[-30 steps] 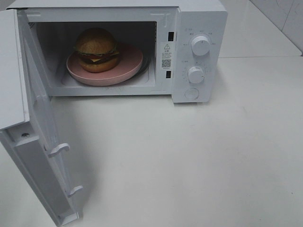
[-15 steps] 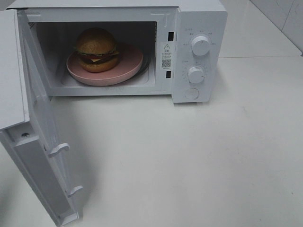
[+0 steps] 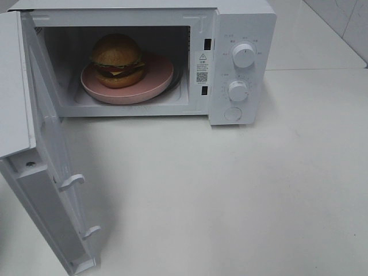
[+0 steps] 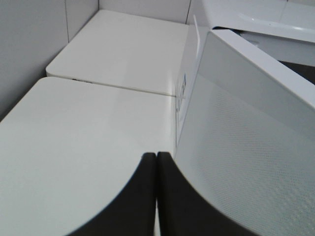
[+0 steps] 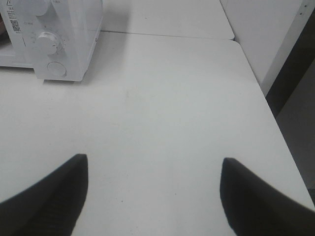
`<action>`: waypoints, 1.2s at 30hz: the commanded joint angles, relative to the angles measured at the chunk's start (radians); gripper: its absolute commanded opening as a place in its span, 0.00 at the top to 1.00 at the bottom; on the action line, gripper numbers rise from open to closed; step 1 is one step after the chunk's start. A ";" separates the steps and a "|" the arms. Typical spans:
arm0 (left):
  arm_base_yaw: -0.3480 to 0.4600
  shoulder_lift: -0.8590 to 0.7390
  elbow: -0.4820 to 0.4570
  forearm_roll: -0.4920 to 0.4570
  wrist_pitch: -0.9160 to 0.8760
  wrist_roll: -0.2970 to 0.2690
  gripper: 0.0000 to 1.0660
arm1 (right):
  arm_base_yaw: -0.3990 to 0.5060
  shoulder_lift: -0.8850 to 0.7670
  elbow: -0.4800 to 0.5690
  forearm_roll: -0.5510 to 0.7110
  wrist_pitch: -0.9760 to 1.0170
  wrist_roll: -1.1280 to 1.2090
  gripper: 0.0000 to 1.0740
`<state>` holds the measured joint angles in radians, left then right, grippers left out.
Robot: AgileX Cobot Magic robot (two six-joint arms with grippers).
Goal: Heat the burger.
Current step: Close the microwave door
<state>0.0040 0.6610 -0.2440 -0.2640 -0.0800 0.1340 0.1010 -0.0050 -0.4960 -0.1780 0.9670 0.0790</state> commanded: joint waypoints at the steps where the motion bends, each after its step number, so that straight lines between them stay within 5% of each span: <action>1: -0.016 0.038 0.036 -0.005 -0.141 -0.001 1.00 | -0.005 -0.024 0.002 0.003 -0.009 -0.004 0.34; 6: -0.053 0.109 0.078 0.021 -0.274 -0.012 1.00 | -0.005 -0.024 0.002 0.003 -0.009 -0.004 0.34; 11: -0.101 0.187 0.082 0.086 -0.317 -0.081 1.00 | -0.005 -0.024 0.002 0.003 -0.009 -0.004 0.34; 16: -0.120 0.263 0.082 0.235 -0.368 -0.196 1.00 | -0.005 -0.024 0.002 0.003 -0.009 -0.004 0.34; 17: -0.120 0.298 0.082 0.323 -0.402 -0.264 1.00 | -0.005 -0.024 0.002 0.003 -0.009 -0.004 0.34; 21: -0.120 0.349 0.082 0.449 -0.471 -0.364 1.00 | -0.005 -0.024 0.002 0.003 -0.009 -0.004 0.34; 22: -0.120 0.388 0.082 0.548 -0.545 -0.432 1.00 | -0.005 -0.024 0.002 0.003 -0.009 -0.004 0.34; 25: -0.120 0.452 0.082 0.670 -0.676 -0.480 1.00 | -0.005 -0.024 0.002 0.003 -0.009 -0.004 0.34; 30: -0.120 0.570 0.069 0.766 -0.851 -0.477 1.00 | -0.005 -0.024 0.002 0.003 -0.009 -0.004 0.34; 36: -0.169 0.682 0.018 0.774 -0.898 -0.478 1.00 | -0.005 -0.024 0.002 0.003 -0.009 -0.004 0.34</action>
<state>-0.1450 1.3280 -0.2050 0.4930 -0.9450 -0.3390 0.1010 -0.0050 -0.4960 -0.1780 0.9670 0.0790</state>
